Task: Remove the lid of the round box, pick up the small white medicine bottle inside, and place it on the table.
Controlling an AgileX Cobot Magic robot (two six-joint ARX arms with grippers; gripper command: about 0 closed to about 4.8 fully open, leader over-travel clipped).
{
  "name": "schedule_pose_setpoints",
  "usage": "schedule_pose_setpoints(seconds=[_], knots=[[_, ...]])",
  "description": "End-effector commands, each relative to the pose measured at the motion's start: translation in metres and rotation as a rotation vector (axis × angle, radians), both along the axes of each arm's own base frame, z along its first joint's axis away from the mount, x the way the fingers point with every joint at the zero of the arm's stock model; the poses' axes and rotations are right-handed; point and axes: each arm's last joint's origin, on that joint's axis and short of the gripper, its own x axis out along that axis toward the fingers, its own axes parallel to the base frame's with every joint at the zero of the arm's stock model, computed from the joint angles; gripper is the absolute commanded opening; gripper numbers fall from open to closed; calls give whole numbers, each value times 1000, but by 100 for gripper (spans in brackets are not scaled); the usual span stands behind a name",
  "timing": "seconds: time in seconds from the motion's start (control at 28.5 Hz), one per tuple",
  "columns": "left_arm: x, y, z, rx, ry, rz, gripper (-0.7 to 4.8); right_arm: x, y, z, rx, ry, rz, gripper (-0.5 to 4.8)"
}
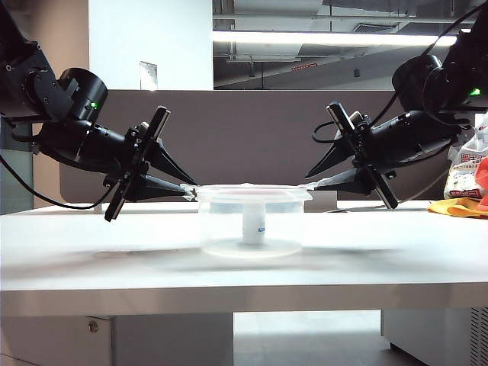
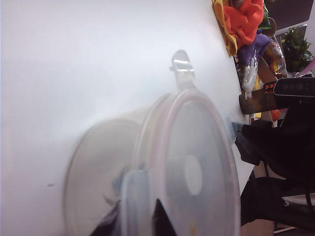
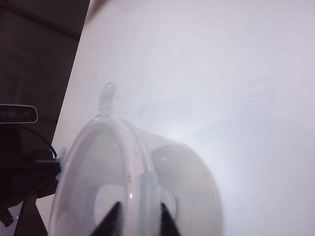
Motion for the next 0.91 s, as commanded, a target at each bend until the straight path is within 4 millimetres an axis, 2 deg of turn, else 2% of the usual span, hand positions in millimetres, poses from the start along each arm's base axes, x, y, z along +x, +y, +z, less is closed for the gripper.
schedule_pose_setpoints(seconds=[0.04, 0.11, 0.21, 0.6, 0.91], knots=[[1, -1, 3, 10, -41, -9, 79, 1, 1, 4, 2, -25, -4, 39], [1, -1, 3, 10, -42, -9, 78, 1, 1, 4, 1, -26, -6, 38], [1, -1, 3, 20, -60, -18, 63, 1, 1, 4, 1, -26, -6, -6], [1, -1, 5, 20, -88, -41, 57, 2, 1, 8, 26, -60, 26, -6], [5, -3, 18, -12, -130, -81, 51, 11, 5, 33, 91, -123, 118, -6]])
